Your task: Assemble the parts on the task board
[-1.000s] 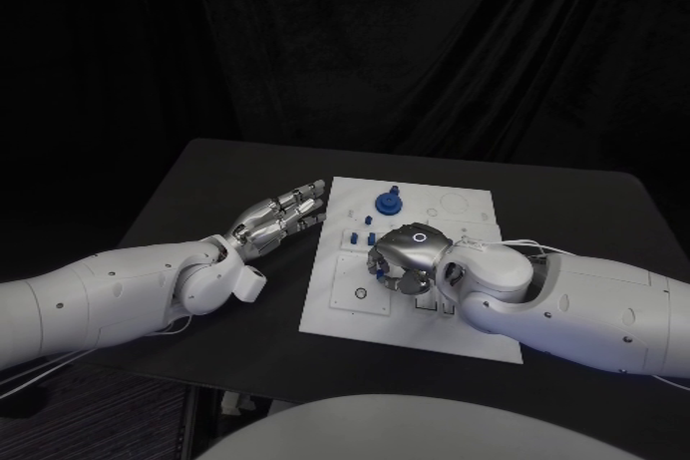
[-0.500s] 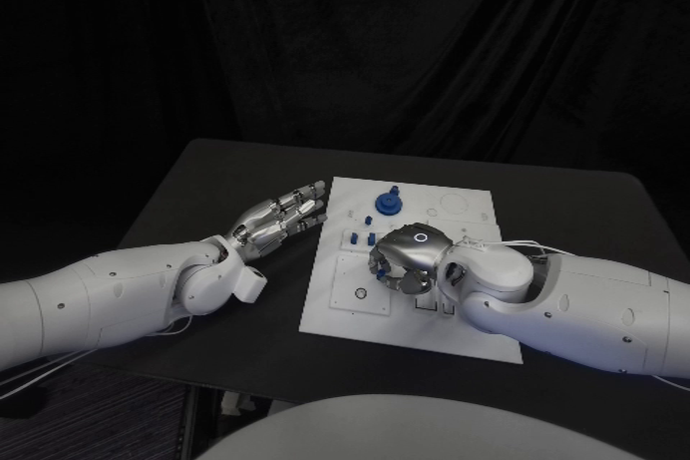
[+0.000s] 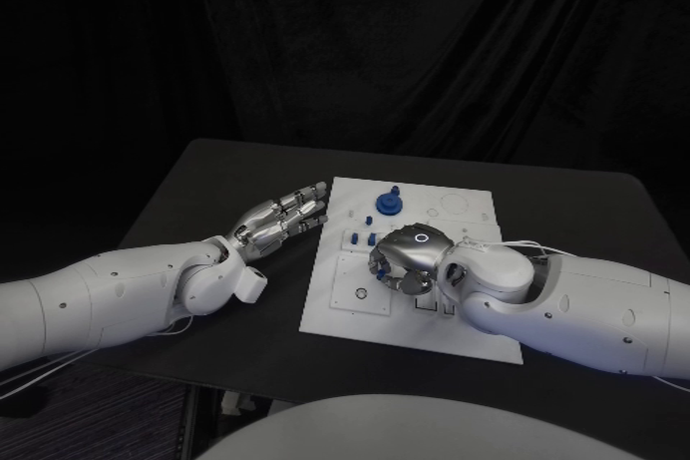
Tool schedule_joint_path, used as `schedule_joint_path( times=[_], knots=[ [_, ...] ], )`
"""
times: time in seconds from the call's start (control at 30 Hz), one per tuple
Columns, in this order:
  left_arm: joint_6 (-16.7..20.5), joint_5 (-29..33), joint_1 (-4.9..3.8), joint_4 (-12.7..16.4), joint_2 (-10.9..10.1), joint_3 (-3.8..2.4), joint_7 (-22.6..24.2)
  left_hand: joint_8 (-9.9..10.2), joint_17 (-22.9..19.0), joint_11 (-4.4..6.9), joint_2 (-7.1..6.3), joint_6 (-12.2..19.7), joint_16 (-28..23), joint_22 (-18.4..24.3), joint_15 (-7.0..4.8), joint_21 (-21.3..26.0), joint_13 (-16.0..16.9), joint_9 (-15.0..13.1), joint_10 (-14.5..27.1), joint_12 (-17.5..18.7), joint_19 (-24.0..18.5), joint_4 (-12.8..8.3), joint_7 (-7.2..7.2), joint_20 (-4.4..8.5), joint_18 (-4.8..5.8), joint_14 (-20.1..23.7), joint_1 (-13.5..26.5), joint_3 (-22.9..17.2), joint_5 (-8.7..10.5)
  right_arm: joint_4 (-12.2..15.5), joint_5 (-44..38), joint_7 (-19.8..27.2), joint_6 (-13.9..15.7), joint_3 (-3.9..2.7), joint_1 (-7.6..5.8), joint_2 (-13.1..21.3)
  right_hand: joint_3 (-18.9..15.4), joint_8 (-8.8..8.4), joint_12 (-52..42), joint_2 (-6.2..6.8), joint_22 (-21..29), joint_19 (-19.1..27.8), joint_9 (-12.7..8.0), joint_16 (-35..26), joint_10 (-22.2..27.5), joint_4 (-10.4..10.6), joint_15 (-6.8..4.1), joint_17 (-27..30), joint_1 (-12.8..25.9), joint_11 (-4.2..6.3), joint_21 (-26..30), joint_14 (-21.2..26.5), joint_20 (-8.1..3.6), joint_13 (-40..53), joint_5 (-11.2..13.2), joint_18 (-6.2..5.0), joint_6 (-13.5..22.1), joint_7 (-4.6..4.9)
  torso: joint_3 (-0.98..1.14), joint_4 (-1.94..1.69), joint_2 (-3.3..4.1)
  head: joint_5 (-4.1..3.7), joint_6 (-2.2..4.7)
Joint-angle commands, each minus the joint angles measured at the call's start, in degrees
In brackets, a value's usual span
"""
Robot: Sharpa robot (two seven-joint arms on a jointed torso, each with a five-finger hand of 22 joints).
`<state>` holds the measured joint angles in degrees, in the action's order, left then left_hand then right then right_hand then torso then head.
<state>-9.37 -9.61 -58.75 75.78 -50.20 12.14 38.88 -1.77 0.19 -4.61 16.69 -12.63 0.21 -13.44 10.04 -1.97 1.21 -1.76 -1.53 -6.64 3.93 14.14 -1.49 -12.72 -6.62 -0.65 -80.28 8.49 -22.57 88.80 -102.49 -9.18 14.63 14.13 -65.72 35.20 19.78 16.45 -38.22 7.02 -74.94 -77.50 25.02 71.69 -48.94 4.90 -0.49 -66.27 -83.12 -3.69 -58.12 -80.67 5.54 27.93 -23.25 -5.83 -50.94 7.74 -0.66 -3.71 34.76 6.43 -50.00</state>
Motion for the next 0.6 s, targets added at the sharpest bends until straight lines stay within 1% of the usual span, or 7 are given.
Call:
schedule_joint_path(
  times=[0.03, 0.33, 0.6],
  knots=[
    [-0.78, 0.39, 0.10, 0.03, 0.13, -0.05, 8.01, -0.04, 0.08, -0.07, 0.10, -0.21, 0.10, 0.11, 0.20, -0.10, -0.02, -0.09, 0.29, 0.29, -0.01, 0.05, 0.39, -0.21, -0.14, -0.09, -0.51, -0.46, -0.22, -0.02, -0.48, -0.10, -0.30, -0.01, 0.19, -0.16, 0.08, -0.29, 0.26, 0.16, -6.84, 0.30, -0.09, -0.32, 0.48, 0.22, 0.06, 0.09, 0.23, -0.07, 0.38, 0.30, 0.03, -0.11, 0.39, -0.34, 0.48, -0.09, -0.05, -0.03, -0.01, 0.01, 0.00],
    [-0.89, 0.39, 0.16, -0.13, 0.20, -0.05, 7.96, -0.07, 0.09, -0.05, 0.10, -0.33, 0.11, 0.15, 0.23, -0.10, -0.01, -0.11, 0.28, 0.23, 0.00, 0.05, 0.52, -0.23, -0.14, -0.12, -0.58, -0.76, -0.26, -0.47, -0.48, 0.00, 0.00, -0.01, 0.24, -0.52, 0.14, -0.39, 0.32, 0.11, -6.81, 0.36, -0.12, -0.35, 0.53, 0.22, 0.06, 0.13, 0.19, -0.05, 0.51, 0.35, 0.05, -0.14, 0.79, -0.36, 0.53, -0.14, -0.08, -0.09, 0.00, -0.01, 0.00],
    [-0.91, 0.39, 0.21, -0.20, 0.22, -0.05, 7.91, -0.09, 0.09, -0.05, 0.09, -0.43, 0.12, 0.16, 0.23, -0.10, -0.01, -0.13, 0.28, 0.20, 0.01, 0.05, 0.57, -0.24, -0.15, -0.13, -0.61, -0.91, -0.25, -1.07, -0.48, 0.07, 0.46, -0.01, 0.25, -0.66, 0.50, -0.15, 0.35, -0.12, -6.83, 0.37, 0.00, -0.31, 0.54, -0.14, -0.01, 0.10, -0.41, 0.03, 0.52, 0.40, 0.01, -0.15, 0.50, -0.37, -0.16, -0.27, -0.08, -0.04, 0.01, 0.12, 0.00]
  ],
)
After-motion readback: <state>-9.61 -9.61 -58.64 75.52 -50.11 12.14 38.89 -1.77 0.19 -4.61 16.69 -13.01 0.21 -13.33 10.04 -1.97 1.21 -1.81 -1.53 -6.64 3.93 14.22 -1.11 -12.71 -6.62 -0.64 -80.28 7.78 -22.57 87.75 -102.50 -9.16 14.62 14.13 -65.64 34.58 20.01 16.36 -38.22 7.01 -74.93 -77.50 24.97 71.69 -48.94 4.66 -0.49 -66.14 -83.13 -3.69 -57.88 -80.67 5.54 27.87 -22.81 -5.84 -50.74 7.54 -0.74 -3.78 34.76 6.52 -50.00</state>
